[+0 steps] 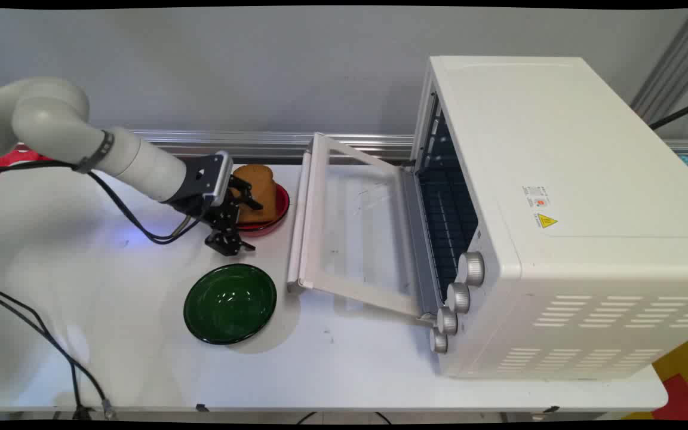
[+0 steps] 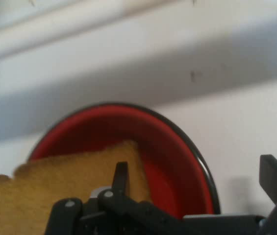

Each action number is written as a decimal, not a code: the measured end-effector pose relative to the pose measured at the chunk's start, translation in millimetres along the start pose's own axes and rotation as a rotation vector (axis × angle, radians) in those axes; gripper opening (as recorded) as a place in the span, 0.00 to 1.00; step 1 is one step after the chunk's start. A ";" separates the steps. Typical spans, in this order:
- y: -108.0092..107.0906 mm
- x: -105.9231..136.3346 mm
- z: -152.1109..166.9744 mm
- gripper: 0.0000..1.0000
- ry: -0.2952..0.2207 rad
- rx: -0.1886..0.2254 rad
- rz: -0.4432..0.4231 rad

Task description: Close the oven

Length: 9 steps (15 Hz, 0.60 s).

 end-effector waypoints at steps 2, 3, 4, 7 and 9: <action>-7.7 7.9 -8.8 1.00 0.026 -0.011 -0.029; -11.4 11.1 -14.7 1.00 0.039 -0.022 -0.045; -15.9 14.2 -21.3 1.00 0.053 -0.034 -0.063; -33.8 22.2 -42.9 1.00 0.102 -0.083 -0.141; -42.9 25.0 -52.4 1.00 0.127 -0.110 -0.184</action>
